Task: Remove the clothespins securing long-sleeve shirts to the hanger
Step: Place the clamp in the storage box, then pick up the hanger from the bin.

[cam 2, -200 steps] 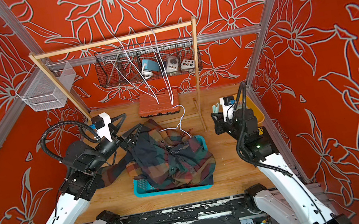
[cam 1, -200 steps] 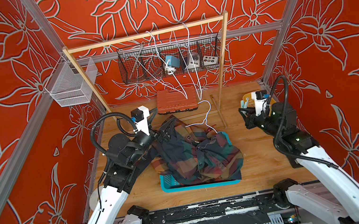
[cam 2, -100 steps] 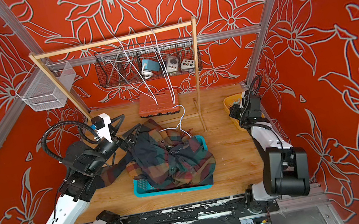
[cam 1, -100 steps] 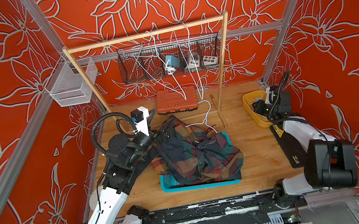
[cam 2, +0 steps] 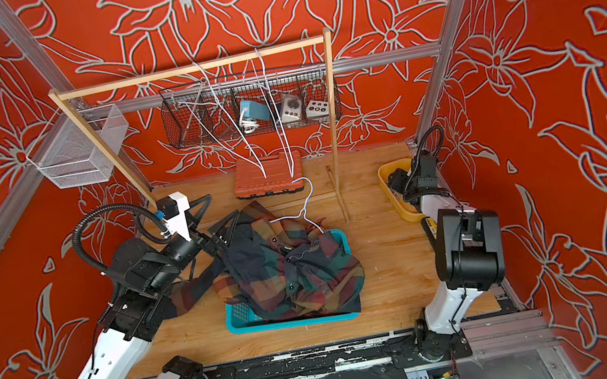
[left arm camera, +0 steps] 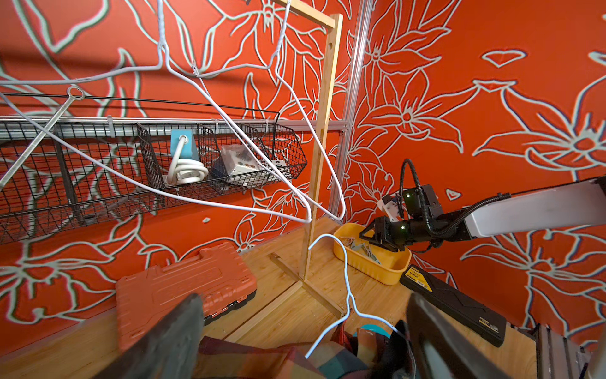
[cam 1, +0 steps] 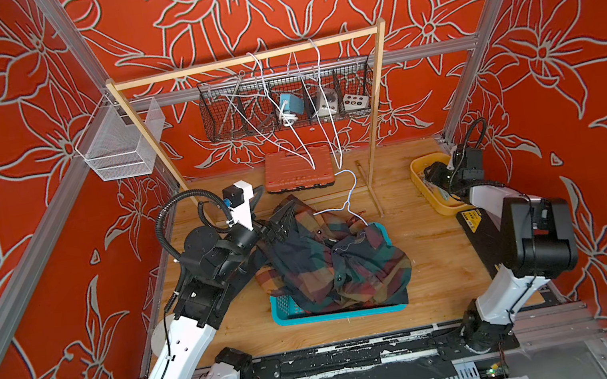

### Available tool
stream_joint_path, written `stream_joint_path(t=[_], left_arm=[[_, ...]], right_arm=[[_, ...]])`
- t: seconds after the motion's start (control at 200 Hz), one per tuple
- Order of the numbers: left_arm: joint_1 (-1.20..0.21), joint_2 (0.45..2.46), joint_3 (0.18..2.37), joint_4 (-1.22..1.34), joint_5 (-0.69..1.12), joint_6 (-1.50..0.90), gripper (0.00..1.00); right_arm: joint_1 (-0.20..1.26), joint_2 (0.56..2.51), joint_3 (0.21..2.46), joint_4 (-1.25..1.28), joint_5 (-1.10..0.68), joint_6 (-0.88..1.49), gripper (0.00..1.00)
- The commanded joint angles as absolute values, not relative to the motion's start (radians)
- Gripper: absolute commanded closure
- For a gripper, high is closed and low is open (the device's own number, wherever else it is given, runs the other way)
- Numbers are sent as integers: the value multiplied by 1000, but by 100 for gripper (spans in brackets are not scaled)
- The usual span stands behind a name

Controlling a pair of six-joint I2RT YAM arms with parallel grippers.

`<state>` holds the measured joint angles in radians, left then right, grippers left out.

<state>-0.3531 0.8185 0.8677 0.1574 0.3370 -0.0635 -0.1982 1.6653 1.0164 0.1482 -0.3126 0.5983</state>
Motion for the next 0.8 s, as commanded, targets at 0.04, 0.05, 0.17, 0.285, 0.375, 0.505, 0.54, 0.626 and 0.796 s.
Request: stream_joint_path(t=[0.04, 0.05, 0.17, 0.285, 0.375, 0.505, 0.54, 0.626, 0.796], left_arm=[[-343, 815, 861, 166, 344, -52, 8], [-341, 815, 861, 167, 344, -52, 8], [-325, 816, 859, 172, 348, -64, 8], [-315, 819, 855, 176, 353, -74, 7], [-314, 818, 854, 175, 354, -75, 7], [-313, 811, 851, 176, 356, -75, 7], [-313, 810, 850, 174, 356, -75, 7], [-313, 808, 843, 173, 363, -80, 7], [-313, 813, 830, 172, 375, -86, 7]], right_arm=[[-186, 1408, 904, 220, -420, 619, 48], [-183, 1391, 894, 224, -433, 620, 48], [-105, 1189, 821, 177, -639, 605, 49], [20, 1034, 781, 80, -763, 542, 48], [114, 974, 792, -39, -830, 468, 48], [214, 965, 774, -71, -864, 457, 48], [234, 973, 768, -66, -857, 454, 48], [271, 1006, 765, -42, -861, 452, 48], [319, 1107, 789, 18, -869, 450, 48]])
